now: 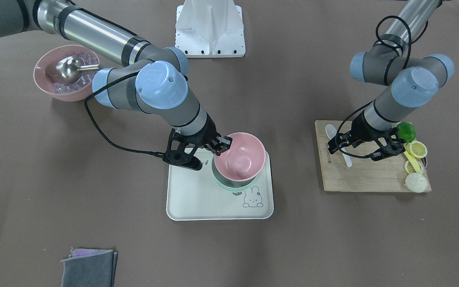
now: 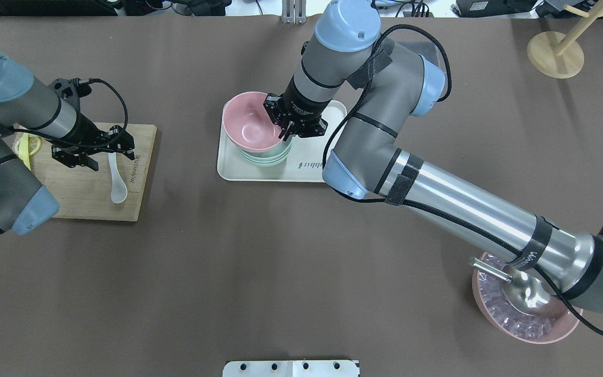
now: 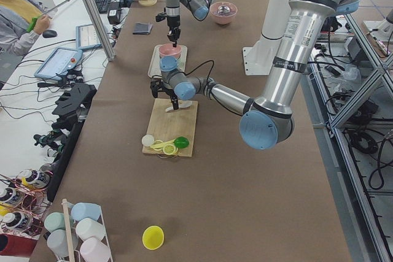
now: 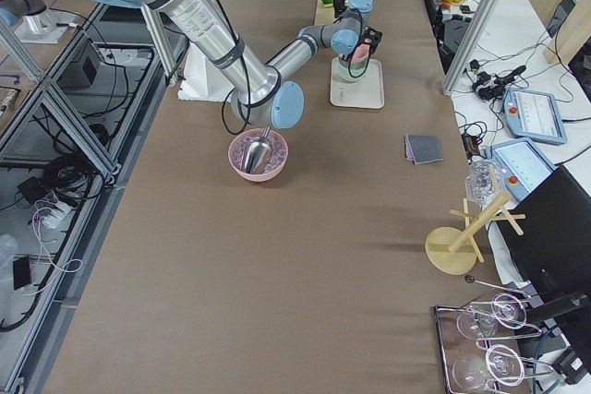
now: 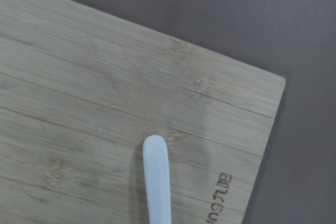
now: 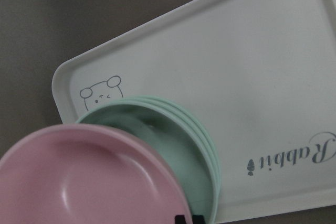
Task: Stack pink bowl on green and place spoon
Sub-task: 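Lower the pink bowl into the green bowl while the left gripper descends to the spoon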
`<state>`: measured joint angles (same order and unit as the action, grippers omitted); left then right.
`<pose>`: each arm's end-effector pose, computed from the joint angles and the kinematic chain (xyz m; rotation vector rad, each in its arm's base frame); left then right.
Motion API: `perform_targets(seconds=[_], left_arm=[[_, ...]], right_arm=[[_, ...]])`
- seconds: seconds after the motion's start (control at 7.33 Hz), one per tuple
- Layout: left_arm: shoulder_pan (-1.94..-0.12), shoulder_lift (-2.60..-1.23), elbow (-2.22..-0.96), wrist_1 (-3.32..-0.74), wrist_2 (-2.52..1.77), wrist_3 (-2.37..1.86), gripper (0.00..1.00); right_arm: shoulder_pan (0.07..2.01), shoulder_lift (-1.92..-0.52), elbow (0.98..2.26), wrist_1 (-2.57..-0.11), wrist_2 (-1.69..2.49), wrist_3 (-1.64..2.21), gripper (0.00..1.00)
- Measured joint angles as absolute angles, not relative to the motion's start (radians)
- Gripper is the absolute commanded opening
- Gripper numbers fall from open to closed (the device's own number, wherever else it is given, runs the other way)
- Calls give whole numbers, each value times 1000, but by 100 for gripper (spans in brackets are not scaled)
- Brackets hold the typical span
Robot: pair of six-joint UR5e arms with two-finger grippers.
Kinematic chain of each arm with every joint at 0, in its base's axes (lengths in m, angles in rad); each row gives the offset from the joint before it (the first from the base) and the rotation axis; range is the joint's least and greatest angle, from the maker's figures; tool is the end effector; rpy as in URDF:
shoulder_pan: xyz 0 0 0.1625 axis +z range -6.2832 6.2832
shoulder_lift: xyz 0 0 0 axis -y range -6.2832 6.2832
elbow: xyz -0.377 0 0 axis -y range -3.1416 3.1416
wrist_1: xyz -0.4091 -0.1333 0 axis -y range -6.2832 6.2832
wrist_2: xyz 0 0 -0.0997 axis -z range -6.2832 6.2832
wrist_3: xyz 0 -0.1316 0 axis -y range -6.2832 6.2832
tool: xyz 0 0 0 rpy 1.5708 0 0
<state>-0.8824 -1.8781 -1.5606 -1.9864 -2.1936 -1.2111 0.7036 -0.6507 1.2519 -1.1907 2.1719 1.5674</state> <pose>0.3696 -0.5383 0.4178 -0.0837 0.9080 -0.2643 -0.5589 -0.5514 0.1369 -0.1886 -1.0840 0.3340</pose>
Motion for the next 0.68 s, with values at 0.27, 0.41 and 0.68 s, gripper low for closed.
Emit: perform_targets(seconds=[0.27,0.41,0.68], left_arm=[[-882,-1879,-1553,-1987,-2194,-1210,75],[-882,-1879,-1548,-1987,-2194,-1210,66],[-882,-1879,-1539,-1987,-2195,-1212,19]], right_arm=[[704,-656,1243,-1181,2171,1570,100],[705,-661,1251,-1182,2171,1571,100],[722,-683,1302,-1186,2175,1575,100]])
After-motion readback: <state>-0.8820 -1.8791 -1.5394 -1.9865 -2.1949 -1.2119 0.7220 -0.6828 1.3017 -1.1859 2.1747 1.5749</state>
